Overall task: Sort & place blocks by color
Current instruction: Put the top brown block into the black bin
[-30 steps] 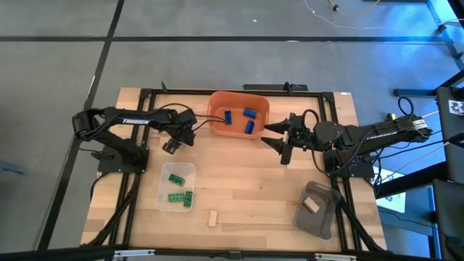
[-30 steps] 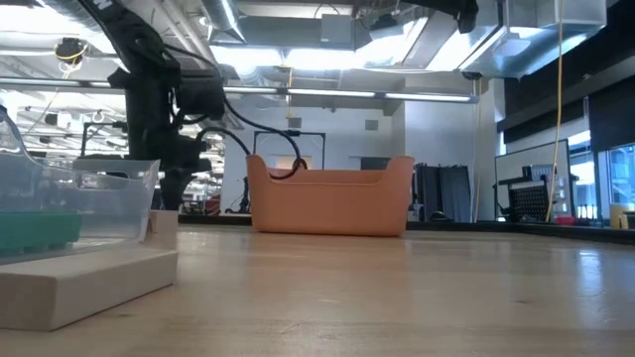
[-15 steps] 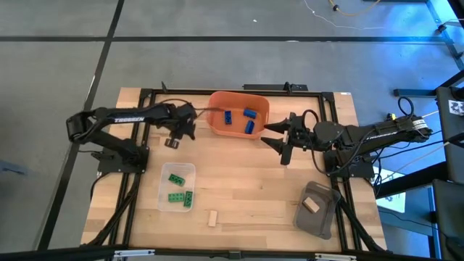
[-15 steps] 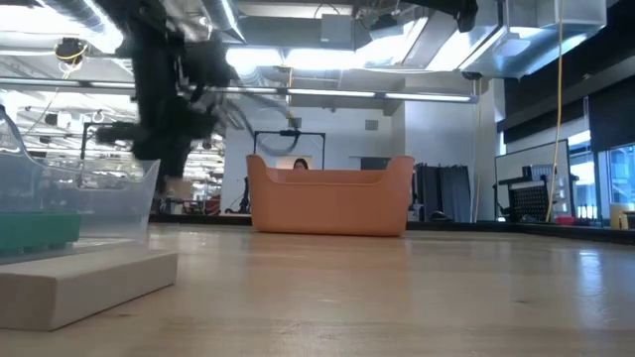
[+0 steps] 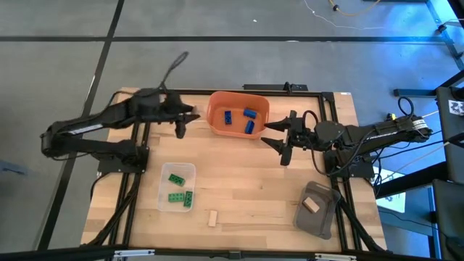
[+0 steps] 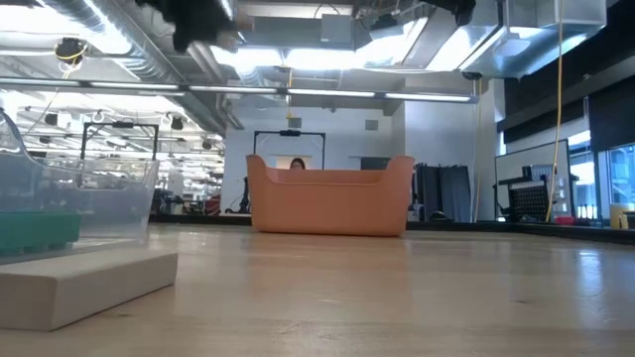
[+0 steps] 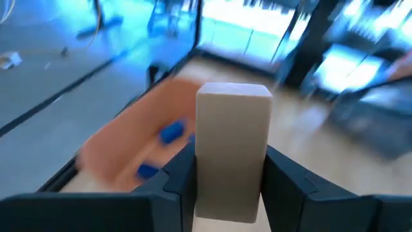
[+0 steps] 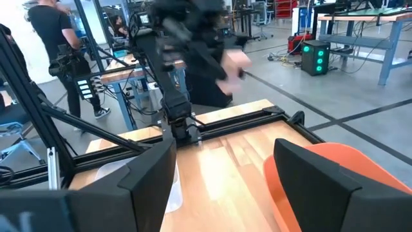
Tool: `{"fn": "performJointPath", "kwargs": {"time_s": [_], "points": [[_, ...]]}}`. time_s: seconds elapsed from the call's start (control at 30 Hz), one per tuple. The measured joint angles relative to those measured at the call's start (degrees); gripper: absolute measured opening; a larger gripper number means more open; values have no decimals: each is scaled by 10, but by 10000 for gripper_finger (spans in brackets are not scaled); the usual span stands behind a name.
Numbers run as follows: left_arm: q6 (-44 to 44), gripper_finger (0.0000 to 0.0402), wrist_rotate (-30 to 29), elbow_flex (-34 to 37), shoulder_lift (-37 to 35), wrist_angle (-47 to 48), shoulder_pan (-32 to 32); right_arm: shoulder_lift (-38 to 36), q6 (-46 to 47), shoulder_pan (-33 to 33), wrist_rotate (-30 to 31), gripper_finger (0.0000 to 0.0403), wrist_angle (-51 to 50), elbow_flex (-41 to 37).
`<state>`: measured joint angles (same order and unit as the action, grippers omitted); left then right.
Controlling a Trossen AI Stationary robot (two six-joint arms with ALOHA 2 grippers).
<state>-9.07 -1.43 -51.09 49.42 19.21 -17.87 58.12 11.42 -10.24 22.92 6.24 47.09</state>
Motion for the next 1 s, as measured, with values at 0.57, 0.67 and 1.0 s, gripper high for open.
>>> {"fn": "performJointPath", "kwargs": {"time_s": [0.57,0.67,1.0], "points": [[-24,120,-244,65,2,-263,254,0,0,0,-21,263,0,0],[-24,120,-244,65,2,-263,254,0,3,0,-21,263,0,0],[-24,120,-233,64,19,-283,254,9,74,0,-22,263,12,0]]}}
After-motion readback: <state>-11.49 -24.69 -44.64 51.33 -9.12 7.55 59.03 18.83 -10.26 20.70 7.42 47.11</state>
